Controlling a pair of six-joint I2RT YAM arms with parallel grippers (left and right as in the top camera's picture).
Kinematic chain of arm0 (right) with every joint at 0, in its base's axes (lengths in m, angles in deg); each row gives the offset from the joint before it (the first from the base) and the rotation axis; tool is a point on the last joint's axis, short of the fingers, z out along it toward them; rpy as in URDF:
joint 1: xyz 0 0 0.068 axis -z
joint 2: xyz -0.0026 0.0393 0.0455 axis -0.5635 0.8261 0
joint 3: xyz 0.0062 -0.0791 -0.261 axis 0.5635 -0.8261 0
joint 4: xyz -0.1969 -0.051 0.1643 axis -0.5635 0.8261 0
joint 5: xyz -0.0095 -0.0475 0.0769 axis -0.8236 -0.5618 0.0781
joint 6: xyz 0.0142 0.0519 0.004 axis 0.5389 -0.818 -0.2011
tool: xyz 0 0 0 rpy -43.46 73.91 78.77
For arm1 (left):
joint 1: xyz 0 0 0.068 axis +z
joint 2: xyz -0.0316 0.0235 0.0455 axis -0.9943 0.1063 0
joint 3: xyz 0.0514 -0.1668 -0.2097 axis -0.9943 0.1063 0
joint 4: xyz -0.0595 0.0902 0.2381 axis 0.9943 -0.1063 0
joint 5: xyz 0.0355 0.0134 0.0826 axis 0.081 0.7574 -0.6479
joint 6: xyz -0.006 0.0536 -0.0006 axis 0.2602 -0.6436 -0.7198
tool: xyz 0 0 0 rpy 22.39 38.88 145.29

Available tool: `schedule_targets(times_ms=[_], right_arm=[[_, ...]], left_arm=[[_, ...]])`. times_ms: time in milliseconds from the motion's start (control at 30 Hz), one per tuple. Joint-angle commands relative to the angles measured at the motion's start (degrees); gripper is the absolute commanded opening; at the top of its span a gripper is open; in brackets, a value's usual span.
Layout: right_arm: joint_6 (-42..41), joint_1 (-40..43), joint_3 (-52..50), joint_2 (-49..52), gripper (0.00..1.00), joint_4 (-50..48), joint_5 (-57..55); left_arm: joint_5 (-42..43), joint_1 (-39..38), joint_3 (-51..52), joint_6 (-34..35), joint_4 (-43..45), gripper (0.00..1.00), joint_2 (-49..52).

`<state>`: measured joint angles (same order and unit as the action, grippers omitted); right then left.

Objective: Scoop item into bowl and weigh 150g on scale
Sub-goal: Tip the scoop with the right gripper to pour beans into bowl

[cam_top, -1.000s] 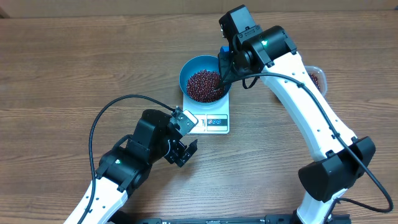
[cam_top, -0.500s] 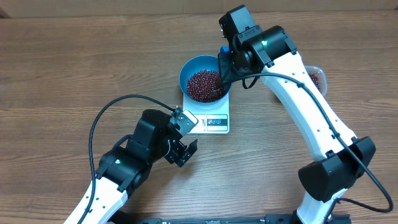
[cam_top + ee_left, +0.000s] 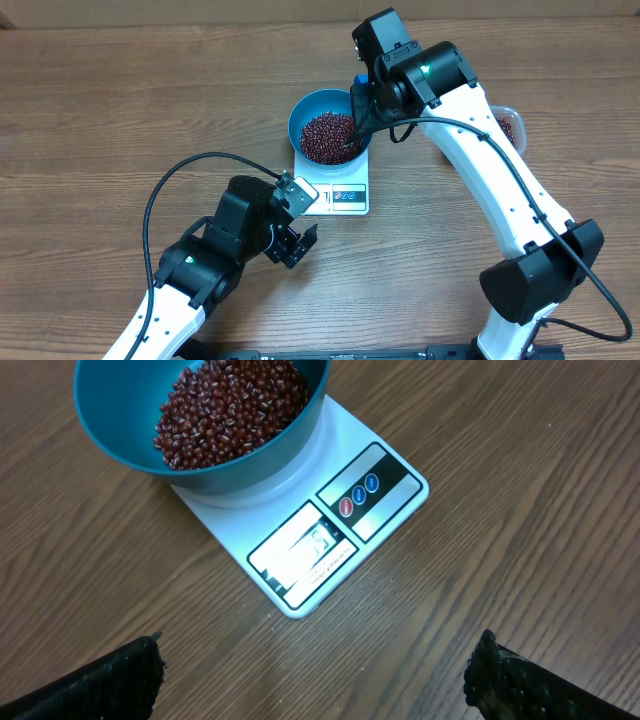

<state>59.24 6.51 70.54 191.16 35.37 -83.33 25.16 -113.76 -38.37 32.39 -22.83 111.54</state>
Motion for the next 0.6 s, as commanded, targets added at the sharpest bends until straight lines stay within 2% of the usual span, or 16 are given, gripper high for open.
schedule_targets(times_ms=[0, 567], right_arm=[[-0.07, -0.22, 1.79, -2.38, 0.04, -0.33, 0.22], [0.15, -0.28, 1.79, -2.38, 0.04, -0.87, 1.62]], left_arm=[[1.01, 0.37, 0.24, -0.22, 0.17, 1.0, 0.31], [1.03, 0.37, 0.24, -0.22, 0.17, 1.0, 0.31]])
